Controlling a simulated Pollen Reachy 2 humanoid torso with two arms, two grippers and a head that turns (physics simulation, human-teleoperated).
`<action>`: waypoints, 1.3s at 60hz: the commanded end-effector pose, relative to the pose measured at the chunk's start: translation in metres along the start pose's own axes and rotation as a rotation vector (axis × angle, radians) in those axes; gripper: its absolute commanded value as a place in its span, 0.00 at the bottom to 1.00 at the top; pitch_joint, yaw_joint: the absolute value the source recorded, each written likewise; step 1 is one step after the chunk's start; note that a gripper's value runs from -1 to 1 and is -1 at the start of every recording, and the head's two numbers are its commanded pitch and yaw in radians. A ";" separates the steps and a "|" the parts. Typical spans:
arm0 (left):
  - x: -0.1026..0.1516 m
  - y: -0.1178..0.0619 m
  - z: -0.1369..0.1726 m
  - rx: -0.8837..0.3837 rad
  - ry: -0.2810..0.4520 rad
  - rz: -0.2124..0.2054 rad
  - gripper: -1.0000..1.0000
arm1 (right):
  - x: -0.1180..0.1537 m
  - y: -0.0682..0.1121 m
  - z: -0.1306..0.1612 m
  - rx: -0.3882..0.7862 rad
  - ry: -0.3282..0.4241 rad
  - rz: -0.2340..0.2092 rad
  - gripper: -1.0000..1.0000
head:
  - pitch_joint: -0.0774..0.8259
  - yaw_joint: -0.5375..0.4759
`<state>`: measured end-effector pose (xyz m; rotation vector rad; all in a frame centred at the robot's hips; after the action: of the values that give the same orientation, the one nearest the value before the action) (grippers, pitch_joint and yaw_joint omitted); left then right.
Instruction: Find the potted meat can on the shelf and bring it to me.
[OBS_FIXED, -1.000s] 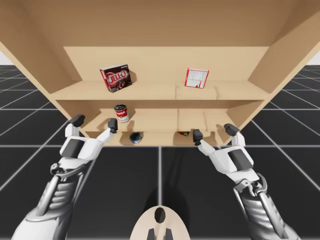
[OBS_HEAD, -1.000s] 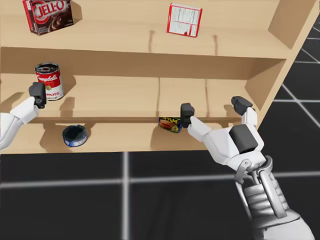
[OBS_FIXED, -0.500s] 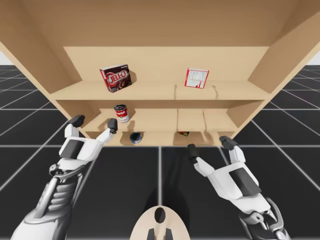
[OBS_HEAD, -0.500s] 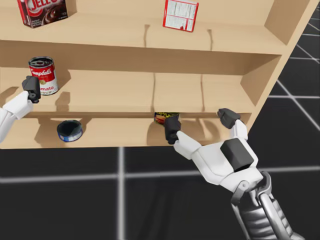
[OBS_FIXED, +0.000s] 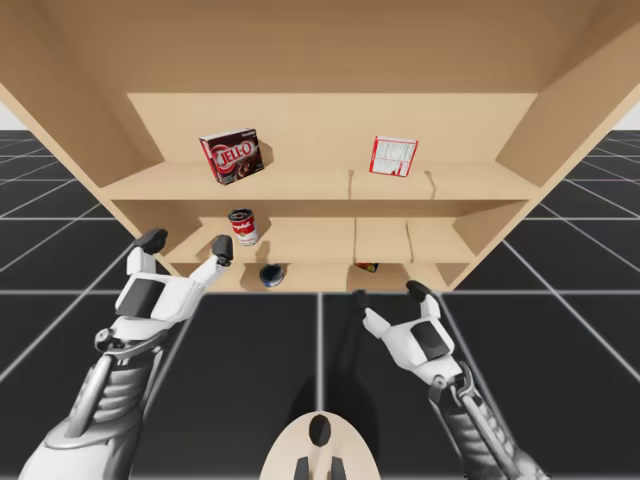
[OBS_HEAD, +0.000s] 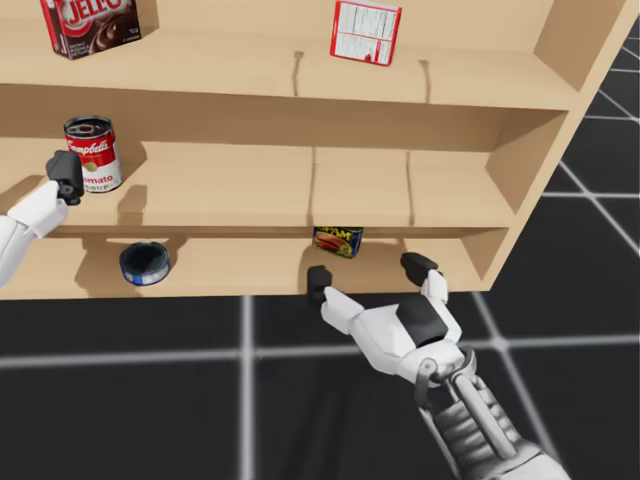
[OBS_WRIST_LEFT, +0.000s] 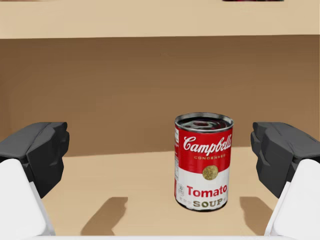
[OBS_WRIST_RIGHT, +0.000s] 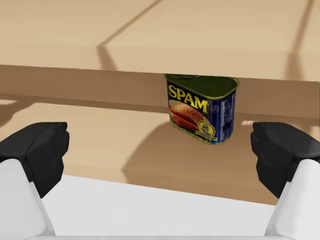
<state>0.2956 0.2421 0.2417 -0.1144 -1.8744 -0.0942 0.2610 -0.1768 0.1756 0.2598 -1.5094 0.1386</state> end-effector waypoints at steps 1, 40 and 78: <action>0.000 0.000 0.001 0.002 -0.001 0.006 0.00 | -0.018 0.008 -0.037 -0.033 0.026 -0.074 0.00 | 0.72 0.38; 0.001 0.001 0.001 -0.002 -0.016 0.015 0.00 | -0.050 0.031 -0.146 -0.084 0.116 -0.057 0.00 | 0.73 0.39; 0.002 -0.001 0.002 -0.007 -0.016 0.015 0.00 | -0.068 0.036 -0.170 -0.083 0.239 -0.065 1.00 | 0.74 0.39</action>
<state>0.2932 0.2421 0.2431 -0.1304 -1.8900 -0.0947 0.4228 -0.1574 0.1222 0.0689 -1.3391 0.0840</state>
